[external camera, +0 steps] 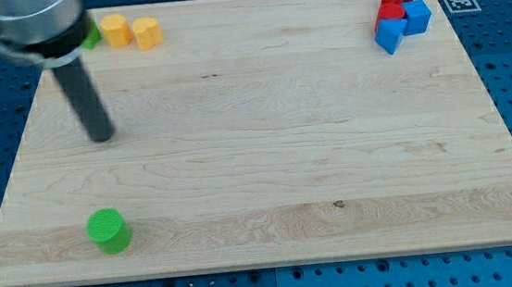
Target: Slide the green circle towards the bottom center
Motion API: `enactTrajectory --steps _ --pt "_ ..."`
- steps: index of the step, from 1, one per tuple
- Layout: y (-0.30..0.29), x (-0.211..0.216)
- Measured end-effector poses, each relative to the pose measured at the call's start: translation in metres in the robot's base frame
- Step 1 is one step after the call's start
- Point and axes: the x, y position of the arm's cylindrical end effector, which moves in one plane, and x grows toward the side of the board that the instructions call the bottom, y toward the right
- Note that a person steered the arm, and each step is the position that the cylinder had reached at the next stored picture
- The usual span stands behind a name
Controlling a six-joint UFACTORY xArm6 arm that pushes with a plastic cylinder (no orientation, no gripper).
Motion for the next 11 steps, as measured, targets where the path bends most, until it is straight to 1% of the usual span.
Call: enactTrajectory --steps 1,2,3,4,5,6,7,8,9,10,11 --pt "-0.028 0.007" --pt "-0.031 0.025" --pt "-0.032 0.098" --pt "-0.032 0.131" --pt "-0.034 0.136" --pt "-0.013 0.131" --pt "0.045 0.119" --pt "0.073 0.114" --pt "0.079 0.119" --pt "0.077 0.137" --pt "0.062 0.143"
